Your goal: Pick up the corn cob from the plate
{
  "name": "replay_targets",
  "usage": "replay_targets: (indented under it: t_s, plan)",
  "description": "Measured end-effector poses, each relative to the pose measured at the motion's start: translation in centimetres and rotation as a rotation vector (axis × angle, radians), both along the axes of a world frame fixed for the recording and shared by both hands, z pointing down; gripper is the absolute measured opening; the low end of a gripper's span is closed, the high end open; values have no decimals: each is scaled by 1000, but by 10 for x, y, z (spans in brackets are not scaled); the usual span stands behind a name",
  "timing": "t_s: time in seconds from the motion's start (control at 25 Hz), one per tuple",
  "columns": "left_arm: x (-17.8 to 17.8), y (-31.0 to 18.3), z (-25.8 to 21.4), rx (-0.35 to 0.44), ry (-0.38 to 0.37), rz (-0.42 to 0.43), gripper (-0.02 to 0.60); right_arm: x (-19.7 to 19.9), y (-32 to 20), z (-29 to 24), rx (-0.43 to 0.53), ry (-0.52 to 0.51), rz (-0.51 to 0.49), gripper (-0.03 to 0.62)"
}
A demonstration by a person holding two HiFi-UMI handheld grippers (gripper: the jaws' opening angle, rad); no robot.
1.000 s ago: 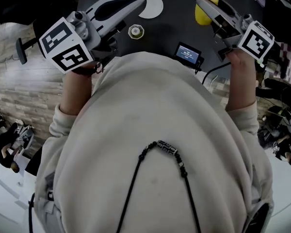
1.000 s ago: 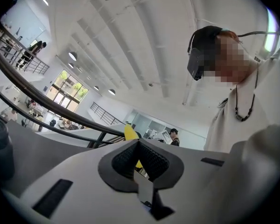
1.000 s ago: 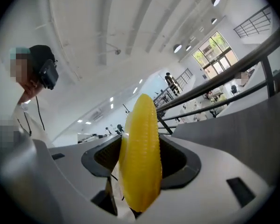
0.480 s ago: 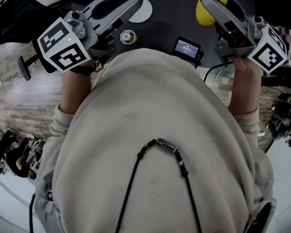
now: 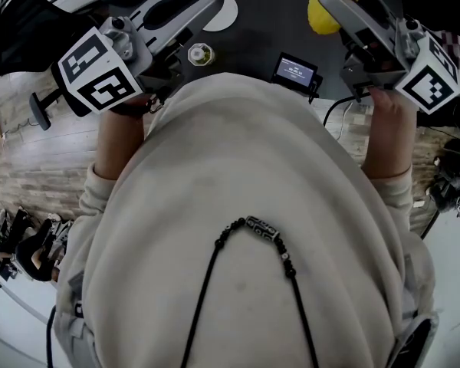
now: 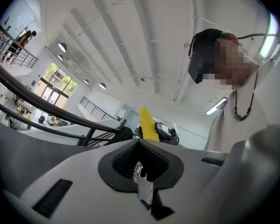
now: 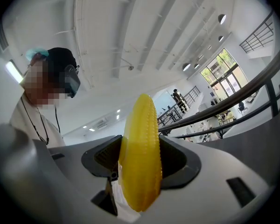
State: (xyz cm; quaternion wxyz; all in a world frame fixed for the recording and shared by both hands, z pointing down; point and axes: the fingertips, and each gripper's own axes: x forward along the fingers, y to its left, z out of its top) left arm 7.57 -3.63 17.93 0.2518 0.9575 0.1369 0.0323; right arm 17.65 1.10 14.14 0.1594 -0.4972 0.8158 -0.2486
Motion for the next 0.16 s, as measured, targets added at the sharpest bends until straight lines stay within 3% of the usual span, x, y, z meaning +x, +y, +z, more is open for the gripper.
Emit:
replay_targets:
  t_s: [0.16]
  plan:
    - [0, -1, 2, -3, -2, -1, 2, 0, -1, 0, 3, 5, -2, 259]
